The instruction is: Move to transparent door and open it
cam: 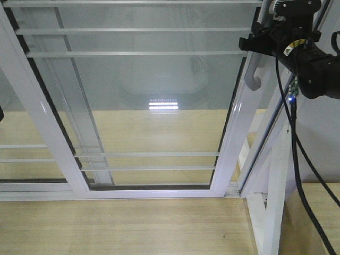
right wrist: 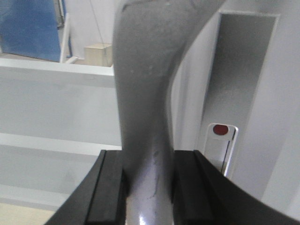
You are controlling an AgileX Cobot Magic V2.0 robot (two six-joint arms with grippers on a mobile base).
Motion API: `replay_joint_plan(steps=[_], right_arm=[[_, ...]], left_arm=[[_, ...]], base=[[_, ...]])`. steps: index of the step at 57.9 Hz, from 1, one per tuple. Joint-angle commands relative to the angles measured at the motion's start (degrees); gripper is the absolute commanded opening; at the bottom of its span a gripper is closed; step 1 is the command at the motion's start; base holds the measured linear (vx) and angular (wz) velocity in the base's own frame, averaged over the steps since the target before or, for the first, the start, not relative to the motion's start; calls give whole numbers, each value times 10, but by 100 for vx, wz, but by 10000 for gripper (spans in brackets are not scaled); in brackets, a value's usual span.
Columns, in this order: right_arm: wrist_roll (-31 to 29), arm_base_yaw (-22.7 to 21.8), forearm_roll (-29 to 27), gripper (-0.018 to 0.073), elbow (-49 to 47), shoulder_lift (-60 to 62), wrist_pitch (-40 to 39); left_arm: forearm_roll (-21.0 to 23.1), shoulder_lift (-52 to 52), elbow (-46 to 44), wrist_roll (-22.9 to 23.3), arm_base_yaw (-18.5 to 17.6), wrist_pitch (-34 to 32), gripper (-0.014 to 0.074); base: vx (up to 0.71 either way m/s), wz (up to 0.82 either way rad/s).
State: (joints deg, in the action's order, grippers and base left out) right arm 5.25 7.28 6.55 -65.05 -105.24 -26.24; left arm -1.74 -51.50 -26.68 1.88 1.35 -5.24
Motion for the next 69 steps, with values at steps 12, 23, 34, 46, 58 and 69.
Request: replay_joint_plan(steps=[12, 23, 34, 46, 58, 69], right_arm=[[4, 44, 3, 185, -21, 32, -79], [3, 69, 1, 190, -21, 32, -88], [3, 97, 2, 193, -21, 30, -99], [4, 128, 1, 197, -21, 14, -117], [3, 166, 1, 198, -21, 4, -122], [3, 190, 4, 203, -21, 4, -122]], left_arm=[[1, 3, -19, 0, -2, -40, 502], [1, 3, -19, 0, -2, -40, 502], [1, 3, -19, -1, -2, -40, 502], [1, 3, -19, -1, -2, -40, 502], [1, 3, -19, -1, -2, -38, 502], [1, 3, -19, -1, -2, -36, 502]], base=[[0, 0], [0, 0], [0, 1], [0, 0], [0, 0], [0, 0]])
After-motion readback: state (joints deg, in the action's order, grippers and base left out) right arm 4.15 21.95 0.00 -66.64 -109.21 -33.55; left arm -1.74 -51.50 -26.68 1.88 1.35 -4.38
